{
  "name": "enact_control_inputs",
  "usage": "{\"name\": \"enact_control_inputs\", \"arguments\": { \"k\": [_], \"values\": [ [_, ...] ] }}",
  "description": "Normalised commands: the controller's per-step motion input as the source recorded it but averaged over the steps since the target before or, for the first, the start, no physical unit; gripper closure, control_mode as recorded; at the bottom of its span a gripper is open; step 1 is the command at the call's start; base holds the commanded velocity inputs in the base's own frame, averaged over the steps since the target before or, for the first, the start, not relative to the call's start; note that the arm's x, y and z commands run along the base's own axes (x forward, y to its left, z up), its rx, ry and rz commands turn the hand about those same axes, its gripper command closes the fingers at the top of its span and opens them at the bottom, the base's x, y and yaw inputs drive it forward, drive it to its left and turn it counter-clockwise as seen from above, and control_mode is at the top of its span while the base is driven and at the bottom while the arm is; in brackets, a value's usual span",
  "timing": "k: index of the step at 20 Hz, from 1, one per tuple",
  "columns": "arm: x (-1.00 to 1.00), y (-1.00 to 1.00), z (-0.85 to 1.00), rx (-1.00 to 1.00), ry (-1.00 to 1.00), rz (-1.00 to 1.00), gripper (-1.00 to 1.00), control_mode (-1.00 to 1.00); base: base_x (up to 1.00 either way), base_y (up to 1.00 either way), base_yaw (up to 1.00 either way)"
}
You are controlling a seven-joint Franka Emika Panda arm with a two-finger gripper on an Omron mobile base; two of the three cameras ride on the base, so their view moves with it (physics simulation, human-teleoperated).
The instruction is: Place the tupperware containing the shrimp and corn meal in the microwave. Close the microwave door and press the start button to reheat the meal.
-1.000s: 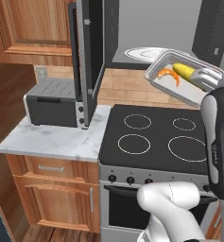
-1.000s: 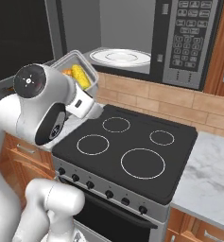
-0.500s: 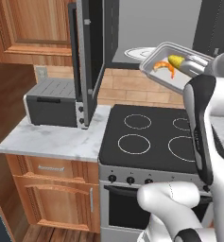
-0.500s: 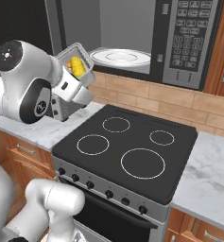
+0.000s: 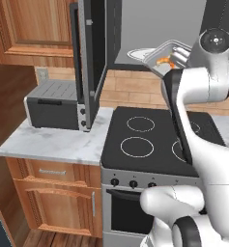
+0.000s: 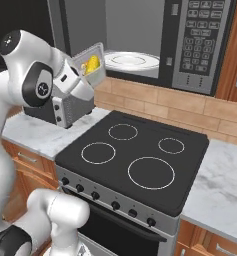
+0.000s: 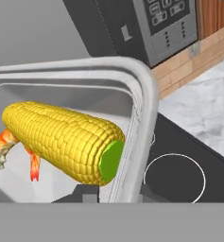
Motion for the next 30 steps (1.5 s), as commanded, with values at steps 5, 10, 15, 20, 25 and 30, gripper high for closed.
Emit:
{"name": "enact_control_inputs", "arguments": {
  "k": [5,10,15,20,25,30],
  "values": [
    [0.68,-0.36,0.0,0.19,0.0,0.0,1.0,-1.0,0.0,0.0,0.0],
    [0.71,-0.13,0.0,0.19,0.0,0.0,1.0,-1.0,0.0,0.0,0.0],
    [0.62,0.0,0.0,0.06,0.0,0.0,1.0,-1.0,0.0,0.0,0.0],
    [0.64,0.0,0.0,0.0,0.0,0.0,1.0,-1.0,0.0,0.0,0.0],
    [0.68,-0.06,0.0,0.0,0.0,-0.01,1.0,-1.0,0.0,0.0,0.0],
    [0.71,-0.28,0.0,0.01,0.02,-0.03,1.0,-1.0,0.0,0.0,0.0]
  ]
}}
